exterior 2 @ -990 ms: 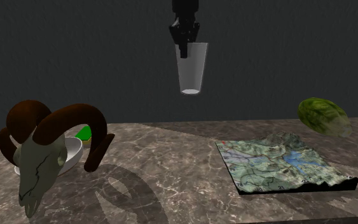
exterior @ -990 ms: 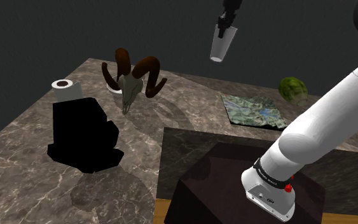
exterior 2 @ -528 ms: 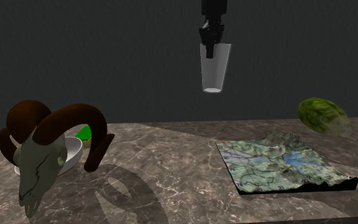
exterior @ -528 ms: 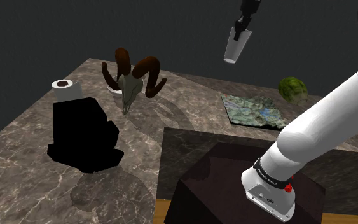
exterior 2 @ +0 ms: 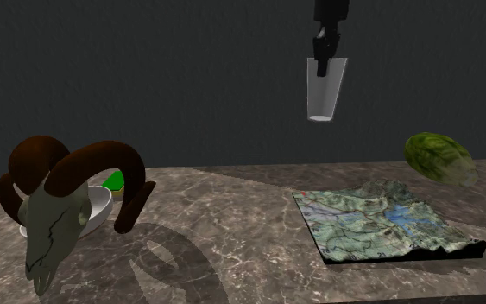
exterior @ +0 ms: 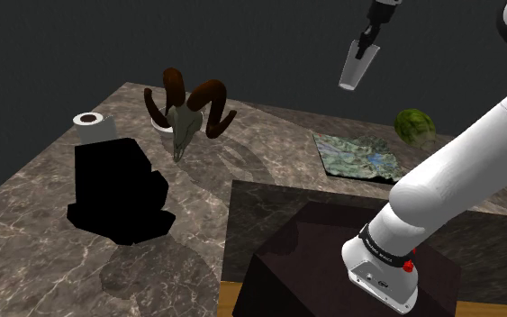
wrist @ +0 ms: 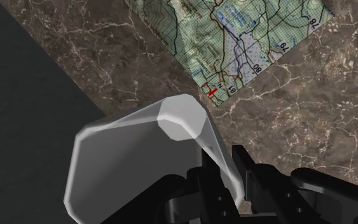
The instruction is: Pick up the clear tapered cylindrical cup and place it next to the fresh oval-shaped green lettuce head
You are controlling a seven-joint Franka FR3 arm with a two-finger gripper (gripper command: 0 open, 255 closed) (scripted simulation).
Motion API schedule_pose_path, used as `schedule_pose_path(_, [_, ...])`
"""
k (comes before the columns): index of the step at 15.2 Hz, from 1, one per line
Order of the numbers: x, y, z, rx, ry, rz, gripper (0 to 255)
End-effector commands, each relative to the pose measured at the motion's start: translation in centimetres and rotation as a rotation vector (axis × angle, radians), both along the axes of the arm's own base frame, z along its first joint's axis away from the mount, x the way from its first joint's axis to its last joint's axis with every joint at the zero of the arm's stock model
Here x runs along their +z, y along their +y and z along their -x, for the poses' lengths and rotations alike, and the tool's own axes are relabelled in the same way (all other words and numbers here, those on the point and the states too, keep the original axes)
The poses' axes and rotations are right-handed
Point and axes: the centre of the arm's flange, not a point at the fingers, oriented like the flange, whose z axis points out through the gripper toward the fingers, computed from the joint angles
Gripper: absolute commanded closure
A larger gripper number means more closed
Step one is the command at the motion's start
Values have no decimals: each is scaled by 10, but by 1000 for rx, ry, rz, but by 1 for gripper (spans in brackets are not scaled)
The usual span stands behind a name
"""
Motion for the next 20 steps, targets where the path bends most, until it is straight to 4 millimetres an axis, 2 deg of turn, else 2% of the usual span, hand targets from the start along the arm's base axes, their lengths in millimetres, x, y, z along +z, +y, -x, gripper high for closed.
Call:
schedule_pose_path(1, [0,-24,13,1,0,1,255])
schedule_pose_path(20, [1,-242,138,1,0,1,255])
